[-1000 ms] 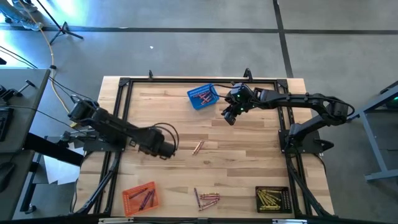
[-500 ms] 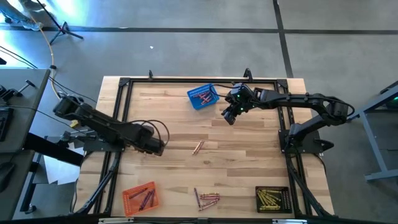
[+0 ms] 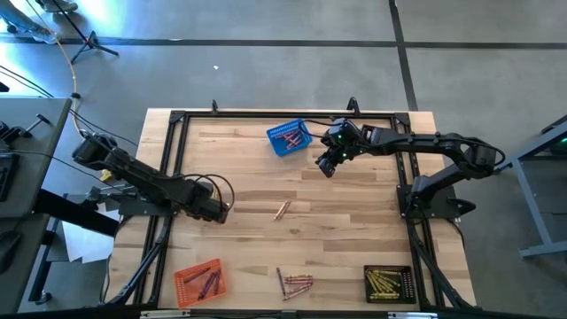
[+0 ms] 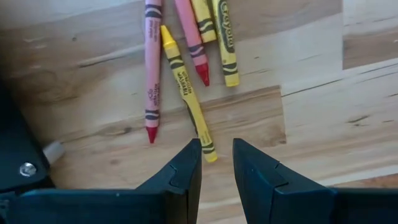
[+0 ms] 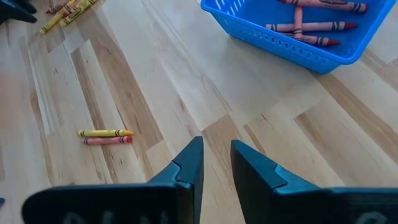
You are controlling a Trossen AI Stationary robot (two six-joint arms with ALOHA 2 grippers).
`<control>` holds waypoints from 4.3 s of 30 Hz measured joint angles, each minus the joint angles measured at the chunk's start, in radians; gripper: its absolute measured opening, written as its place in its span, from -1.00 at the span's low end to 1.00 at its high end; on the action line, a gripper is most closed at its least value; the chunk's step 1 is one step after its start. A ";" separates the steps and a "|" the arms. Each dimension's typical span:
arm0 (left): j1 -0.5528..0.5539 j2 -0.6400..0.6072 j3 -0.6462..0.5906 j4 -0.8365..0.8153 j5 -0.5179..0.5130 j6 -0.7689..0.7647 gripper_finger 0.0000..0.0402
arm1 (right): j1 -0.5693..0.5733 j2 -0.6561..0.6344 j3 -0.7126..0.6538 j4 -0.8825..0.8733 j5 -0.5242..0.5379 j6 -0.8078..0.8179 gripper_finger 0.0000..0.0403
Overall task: Sort crayons
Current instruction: Put the yellow crayon into the black bin
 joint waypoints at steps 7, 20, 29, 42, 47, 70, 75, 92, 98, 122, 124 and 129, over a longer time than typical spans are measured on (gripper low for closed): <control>0.000 0.000 -0.039 0.019 0.010 0.000 -0.61 | 0.000 0.000 0.000 0.000 0.000 0.021 -0.67; 0.000 0.000 -0.048 0.021 0.008 0.035 -0.61 | 0.000 0.000 0.000 0.000 0.000 0.022 -0.67; 0.000 0.000 -0.048 0.020 -0.001 0.035 -0.61 | 0.000 0.000 0.000 0.000 -0.001 0.022 -0.67; 0.001 0.008 -0.048 0.022 -0.040 0.024 -0.61 | 0.000 0.000 0.000 0.000 -0.002 0.022 -0.67; 0.001 0.031 -0.048 0.033 -0.044 0.006 -0.61 | 0.000 0.000 0.000 0.000 -0.002 0.022 -0.67; 0.002 0.093 -0.120 0.186 0.008 -0.087 -0.64 | 0.000 0.000 0.000 -0.002 -0.002 0.019 -0.67; 0.007 0.077 -0.120 0.172 0.027 -0.097 -0.90 | 0.000 0.000 0.000 -0.002 -0.002 0.019 -0.67; 0.005 -0.115 0.040 0.103 -0.165 -0.055 -0.99 | 0.000 0.000 0.000 -0.006 -0.006 0.082 -0.67; 0.006 -0.153 0.170 0.147 -0.534 0.133 -0.99 | 0.029 0.000 0.000 0.052 -0.029 0.214 -0.67; 0.151 -0.163 0.220 0.806 -0.820 0.737 -0.99 | 0.252 0.000 0.000 0.695 0.208 0.427 -0.18; 0.159 -0.161 0.220 0.827 -0.802 0.747 -1.00 | 0.281 0.000 0.000 0.695 0.254 0.413 -0.18; 0.188 -0.133 0.221 0.885 -0.765 0.744 -1.00 | 0.317 0.000 0.019 0.693 0.297 0.432 -0.18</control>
